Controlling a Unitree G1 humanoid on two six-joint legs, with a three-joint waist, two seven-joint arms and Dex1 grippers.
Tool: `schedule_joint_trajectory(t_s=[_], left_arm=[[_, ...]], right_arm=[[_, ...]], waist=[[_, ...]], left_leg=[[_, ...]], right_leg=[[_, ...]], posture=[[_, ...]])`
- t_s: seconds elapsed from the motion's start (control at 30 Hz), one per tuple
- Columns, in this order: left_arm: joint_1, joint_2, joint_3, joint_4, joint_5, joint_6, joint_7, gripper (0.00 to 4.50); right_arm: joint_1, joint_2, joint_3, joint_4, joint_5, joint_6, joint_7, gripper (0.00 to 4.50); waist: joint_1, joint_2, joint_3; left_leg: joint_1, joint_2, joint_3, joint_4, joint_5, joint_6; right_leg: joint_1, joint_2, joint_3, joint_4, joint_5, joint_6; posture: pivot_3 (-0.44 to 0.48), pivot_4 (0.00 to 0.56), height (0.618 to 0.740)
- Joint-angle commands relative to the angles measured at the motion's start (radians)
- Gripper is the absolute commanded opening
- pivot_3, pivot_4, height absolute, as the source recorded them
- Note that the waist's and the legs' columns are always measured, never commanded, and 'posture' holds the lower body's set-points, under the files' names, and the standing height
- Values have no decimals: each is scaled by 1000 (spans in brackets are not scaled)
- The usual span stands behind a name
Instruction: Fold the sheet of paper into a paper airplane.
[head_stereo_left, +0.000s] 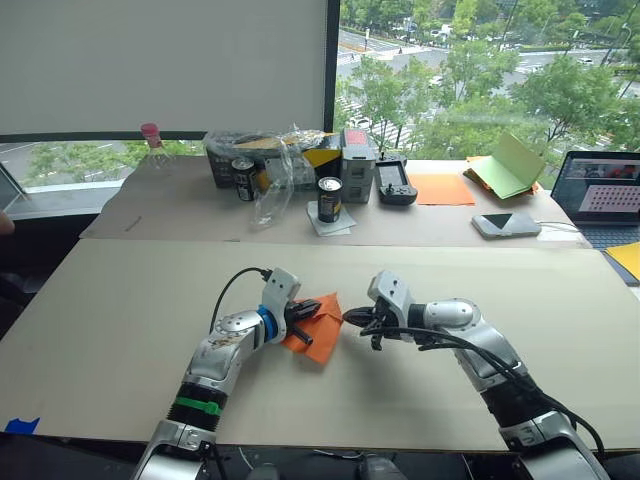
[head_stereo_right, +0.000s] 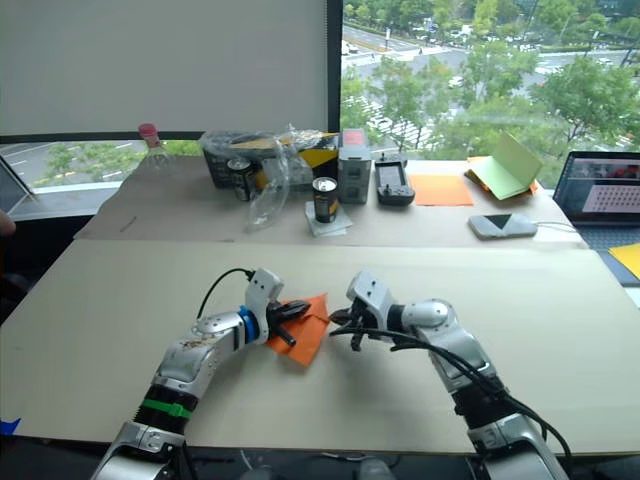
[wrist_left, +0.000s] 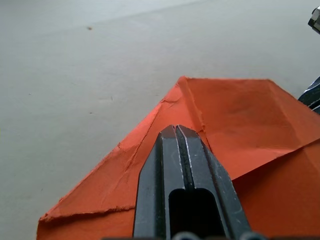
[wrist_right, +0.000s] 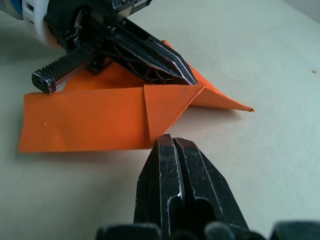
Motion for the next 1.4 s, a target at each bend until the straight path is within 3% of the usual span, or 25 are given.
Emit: schedule_joint_trajectory(t_s=[0.03, 0.33, 0.57, 0.93, 1.2, 1.4], left_arm=[[24, 15, -8, 32, 14, 23, 9, 17], [27, 23, -6, 24, 10, 25, 4, 17], [46, 57, -9, -71, -55, 45, -92, 17], [-69, 136, -34, 12, -39, 23, -190, 17], [-9, 246, 16, -22, -54, 37, -230, 17], [56, 240, 16, -96, -66, 57, -203, 17]], right_arm=[[-34, 32, -25, 7, 25, -30, -1, 0], [-104, 126, -50, 146, 31, -82, -23, 0], [-140, 163, -44, 260, 4, -130, -38, 0], [-194, 220, -23, 439, -67, -227, -62, 0], [-222, 258, -1, 520, -115, -269, -56, 0], [-238, 257, -8, 476, -124, -263, -48, 0]], waist=[[0, 0, 0], [0, 0, 0], [-2, 1, 0], [-3, 1, 1], [-25, 1, 1], [-24, 1, 1]], left_leg=[[0, 0, 0, 0, 0, 0], [0, 0, 0, 0, 0, 0], [-1, 0, 0, 0, 0, 0], [-2, 0, 0, 0, 0, 0], [-2, 0, 0, -1, 0, 0], [-1, 1, 0, -1, 0, 0]], right_leg=[[0, 0, 0, 0, 0, 0], [0, 0, 0, 0, 2, -4], [-2, 0, 0, 0, 3, -5], [-2, 0, 0, 0, 3, -5], [-3, 0, 0, 2, 3, -5], [-3, 0, 0, 3, 3, -5]], posture=[[0, 150, 732], [0, 150, 732], [0, 150, 732], [0, 150, 732], [0, 150, 732], [0, 150, 732]])
